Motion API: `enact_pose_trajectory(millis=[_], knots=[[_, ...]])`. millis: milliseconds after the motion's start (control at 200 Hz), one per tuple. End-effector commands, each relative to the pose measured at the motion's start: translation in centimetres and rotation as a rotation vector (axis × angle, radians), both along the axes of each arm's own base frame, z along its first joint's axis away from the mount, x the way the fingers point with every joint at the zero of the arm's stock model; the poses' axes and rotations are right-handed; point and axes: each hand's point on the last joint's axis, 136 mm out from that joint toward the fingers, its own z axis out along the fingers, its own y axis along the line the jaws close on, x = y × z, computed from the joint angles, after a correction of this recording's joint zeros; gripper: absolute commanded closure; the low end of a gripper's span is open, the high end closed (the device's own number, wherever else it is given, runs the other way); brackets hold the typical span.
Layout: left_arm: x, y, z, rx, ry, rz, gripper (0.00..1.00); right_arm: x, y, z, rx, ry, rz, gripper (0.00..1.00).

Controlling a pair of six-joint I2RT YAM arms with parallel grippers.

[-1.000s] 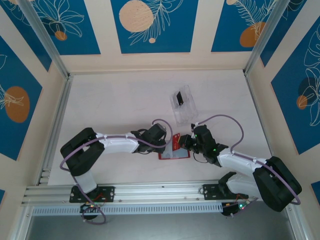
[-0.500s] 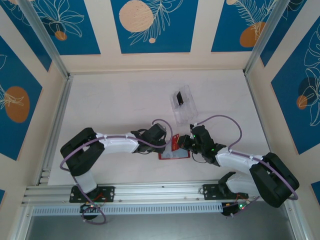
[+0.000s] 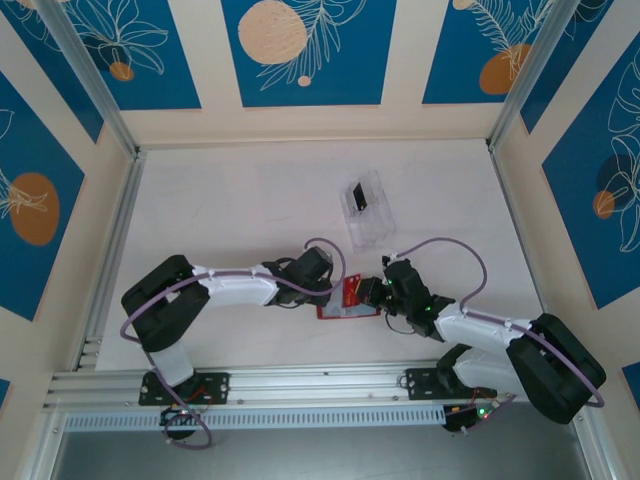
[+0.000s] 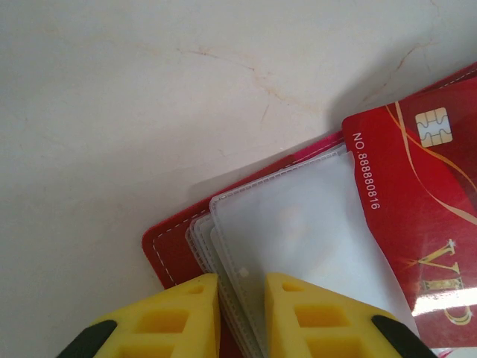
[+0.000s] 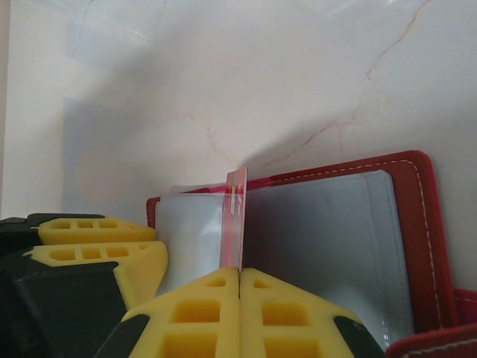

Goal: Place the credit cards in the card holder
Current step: Insert the credit card into the card slot.

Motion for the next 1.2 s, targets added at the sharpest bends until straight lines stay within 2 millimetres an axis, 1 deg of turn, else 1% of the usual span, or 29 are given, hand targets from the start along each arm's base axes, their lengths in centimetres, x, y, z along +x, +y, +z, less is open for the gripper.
enact_pose_trajectory(millis=[0,320,570,860,1195], knots=[[-2.6,1.7,-3.8,0.118,0.108,-0.046,0.80,-1.3,-0.9,-1.8,-0.042,0.052,-0.015,1.00],[-2.6,1.7,-3.9,0.122,0.111,-0.046,0.80,-2.3,-1.6,-3.1,-0.088,0.076,-0.028,1.00],[-2.7,1.9,-4.1,0.129,0.116,-0.044,0.80,-3.1,-2.2,-3.7,-0.134,0.083,-0.045,1.00],[-2.6,1.7,-4.3,0.127,0.120,-0.048,0.80,-3.9,-2.5,-4.2,-0.152,0.092,-0.046,1.00],[-2.8,1.7,-4.4,0.125,0.125,-0.051,0.80,-3.5,-1.6,-4.3,-0.171,0.082,-0.004,1.00]])
